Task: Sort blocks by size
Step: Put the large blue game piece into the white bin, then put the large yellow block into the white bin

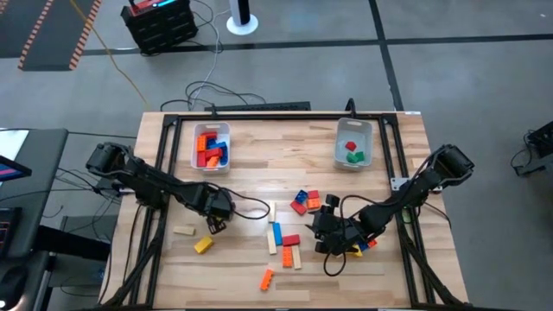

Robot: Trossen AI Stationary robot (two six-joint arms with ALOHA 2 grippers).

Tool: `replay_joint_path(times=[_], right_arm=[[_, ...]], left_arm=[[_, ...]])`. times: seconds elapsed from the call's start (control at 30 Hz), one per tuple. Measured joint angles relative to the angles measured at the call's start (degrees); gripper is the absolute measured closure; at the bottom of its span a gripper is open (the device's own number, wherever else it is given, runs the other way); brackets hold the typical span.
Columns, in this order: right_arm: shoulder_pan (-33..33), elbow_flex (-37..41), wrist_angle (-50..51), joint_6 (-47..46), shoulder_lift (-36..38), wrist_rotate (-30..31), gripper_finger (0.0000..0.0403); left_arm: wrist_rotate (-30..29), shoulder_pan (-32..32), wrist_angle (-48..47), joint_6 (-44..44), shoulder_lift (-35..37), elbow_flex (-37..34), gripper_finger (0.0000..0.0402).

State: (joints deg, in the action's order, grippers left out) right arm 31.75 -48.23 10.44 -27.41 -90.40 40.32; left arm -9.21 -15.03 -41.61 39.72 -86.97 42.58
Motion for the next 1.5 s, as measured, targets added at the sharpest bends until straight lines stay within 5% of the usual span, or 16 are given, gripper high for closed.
replay_joint_path(times=[0.13,0.33,0.5,0.93,1.27,1.5], right_arm=[[0.0,0.0,-0.2,0.2,0.0,0.0,0.0188],[-0.4,0.0,-0.9,0.2,0.0,0.0,0.0188],[-0.4,0.0,-2.6,0.3,0.0,0.0,0.0188],[-1.9,0.0,-3.4,2.2,0.0,0.0,0.0188],[-1.0,0.0,-3.0,2.1,0.0,0.0,0.0188],[-1.0,0.0,-2.6,2.0,0.0,0.0,0.0188]], left_arm=[[-1.1,0.2,-1.4,-2.1,2.0,0.9,0.0265],[-7.6,3.9,-5.4,-6.3,9.1,3.5,0.0268],[-12.6,13.3,-5.7,-11.9,16.5,3.9,0.0268],[-6.5,37.6,0.0,-26.4,20.1,3.9,0.0268],[-6.9,45.2,-1.2,-28.0,20.1,3.9,0.0150],[-1.2,41.6,-2.7,-30.8,21.1,6.7,0.0135]])
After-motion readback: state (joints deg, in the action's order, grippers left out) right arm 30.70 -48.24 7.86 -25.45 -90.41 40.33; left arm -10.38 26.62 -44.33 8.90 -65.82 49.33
